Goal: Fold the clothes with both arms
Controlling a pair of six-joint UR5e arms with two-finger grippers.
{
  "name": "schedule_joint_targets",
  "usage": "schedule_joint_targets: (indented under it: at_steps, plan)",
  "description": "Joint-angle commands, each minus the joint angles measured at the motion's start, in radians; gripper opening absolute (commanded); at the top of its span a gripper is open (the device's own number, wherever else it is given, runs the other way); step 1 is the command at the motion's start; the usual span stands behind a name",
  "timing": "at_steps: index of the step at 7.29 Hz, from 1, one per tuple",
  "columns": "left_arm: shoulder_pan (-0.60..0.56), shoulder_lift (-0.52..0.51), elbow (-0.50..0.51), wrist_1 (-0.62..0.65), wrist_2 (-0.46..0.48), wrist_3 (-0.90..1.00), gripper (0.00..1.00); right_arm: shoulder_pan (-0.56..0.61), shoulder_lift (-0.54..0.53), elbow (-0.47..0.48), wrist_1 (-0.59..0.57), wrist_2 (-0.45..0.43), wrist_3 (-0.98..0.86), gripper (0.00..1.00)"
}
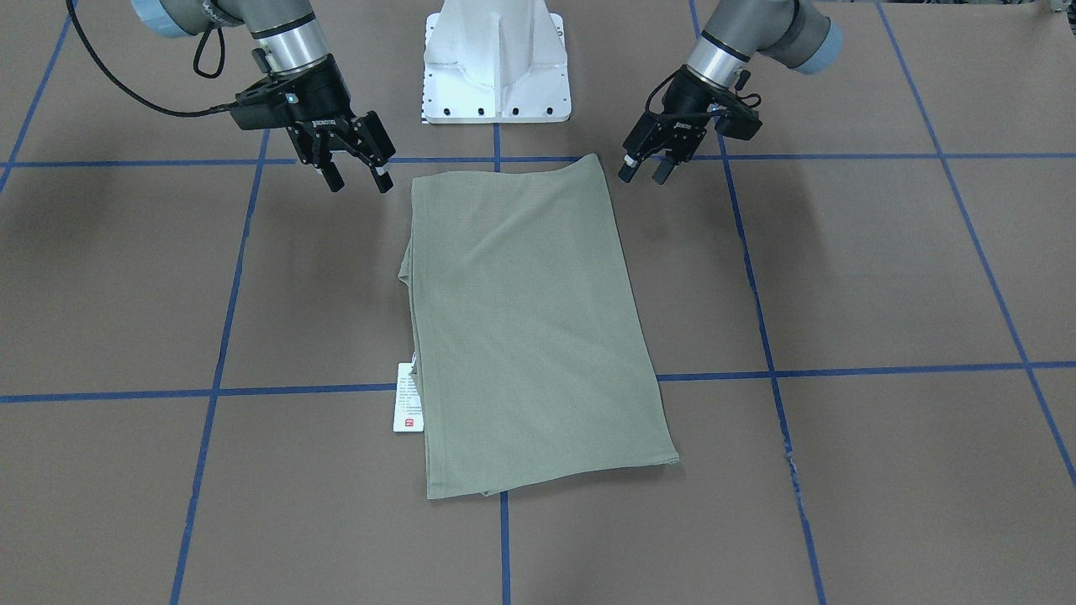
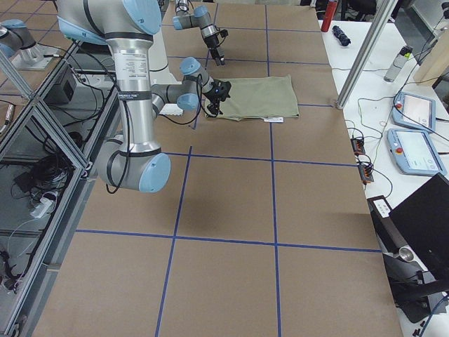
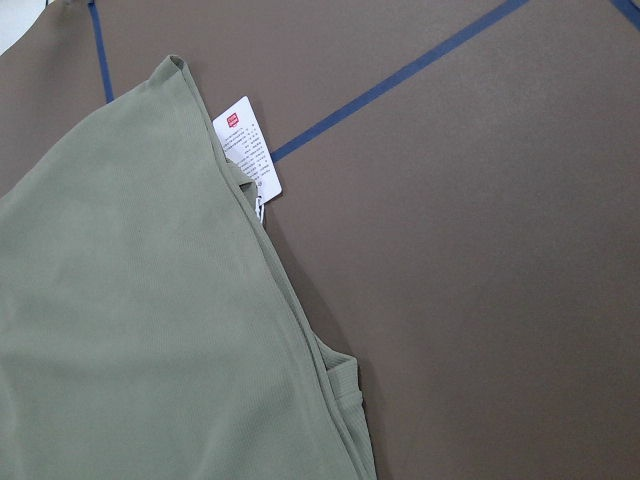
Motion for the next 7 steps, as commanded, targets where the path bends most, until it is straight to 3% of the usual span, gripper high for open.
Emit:
schedule_joint_targets:
  at_steps: [1,7]
  plan:
    - [0.093,-0.093,0.011,0.147,0.064,-0.112,0.98,-0.014,0.000,-0.004,0.000,-0.020,0.002,1.00]
    - [0.119,-0.099,0.022,0.149,0.064,-0.112,0.90,-0.026,0.000,-0.007,0.000,-0.041,0.002,1.00]
